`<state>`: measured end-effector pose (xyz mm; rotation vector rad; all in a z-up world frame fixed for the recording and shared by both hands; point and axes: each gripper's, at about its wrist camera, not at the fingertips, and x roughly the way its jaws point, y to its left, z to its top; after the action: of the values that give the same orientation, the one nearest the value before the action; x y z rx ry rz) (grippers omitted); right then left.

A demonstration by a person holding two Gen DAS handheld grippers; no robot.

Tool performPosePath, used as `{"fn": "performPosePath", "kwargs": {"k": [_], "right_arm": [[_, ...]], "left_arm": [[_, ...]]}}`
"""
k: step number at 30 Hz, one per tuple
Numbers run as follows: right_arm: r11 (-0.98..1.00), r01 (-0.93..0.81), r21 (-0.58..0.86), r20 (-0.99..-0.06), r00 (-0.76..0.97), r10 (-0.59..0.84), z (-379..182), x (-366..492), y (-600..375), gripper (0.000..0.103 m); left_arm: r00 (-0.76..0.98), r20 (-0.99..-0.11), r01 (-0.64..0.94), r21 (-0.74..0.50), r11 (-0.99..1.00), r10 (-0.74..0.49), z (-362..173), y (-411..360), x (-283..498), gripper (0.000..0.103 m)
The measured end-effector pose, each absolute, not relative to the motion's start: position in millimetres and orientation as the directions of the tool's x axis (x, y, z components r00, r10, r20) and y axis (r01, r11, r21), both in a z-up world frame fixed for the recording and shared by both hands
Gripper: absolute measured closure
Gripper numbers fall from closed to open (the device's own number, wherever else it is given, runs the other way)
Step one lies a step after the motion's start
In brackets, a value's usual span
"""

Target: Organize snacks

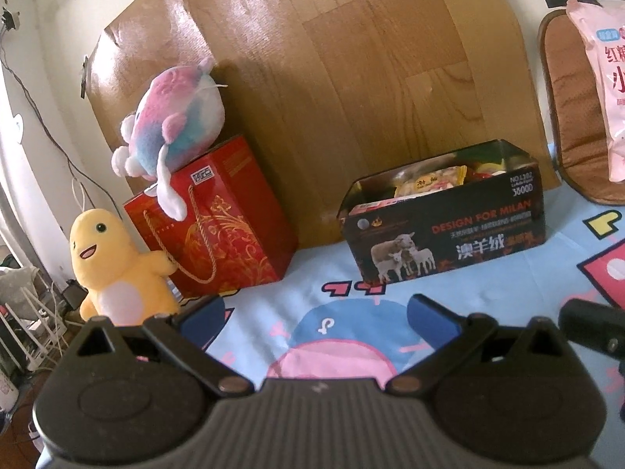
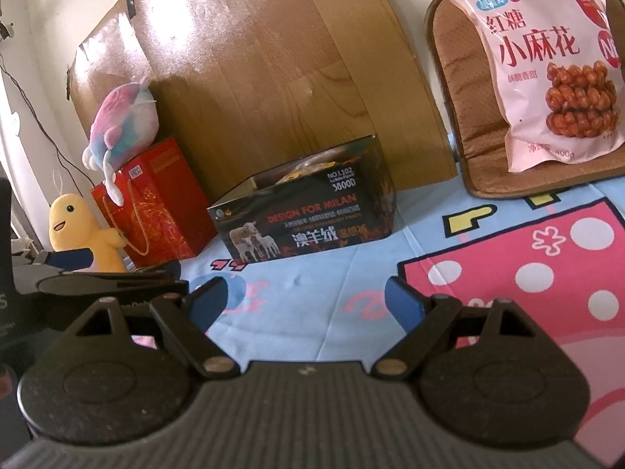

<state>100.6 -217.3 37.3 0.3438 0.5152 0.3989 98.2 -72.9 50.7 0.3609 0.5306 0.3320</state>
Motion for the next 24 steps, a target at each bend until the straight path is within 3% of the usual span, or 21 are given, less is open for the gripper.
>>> {"fn": "performPosePath", "kwargs": {"k": [24], "right_arm": [[0.864, -0.292, 0.409, -0.421, 0.780, 0.462, 34.2, 102.0, -213.7, 0.013]], "left_arm": [[0.799, -0.454, -0.205, 0.409, 0.889, 0.393, 43.1, -63.7, 101.0, 0.000]]}}
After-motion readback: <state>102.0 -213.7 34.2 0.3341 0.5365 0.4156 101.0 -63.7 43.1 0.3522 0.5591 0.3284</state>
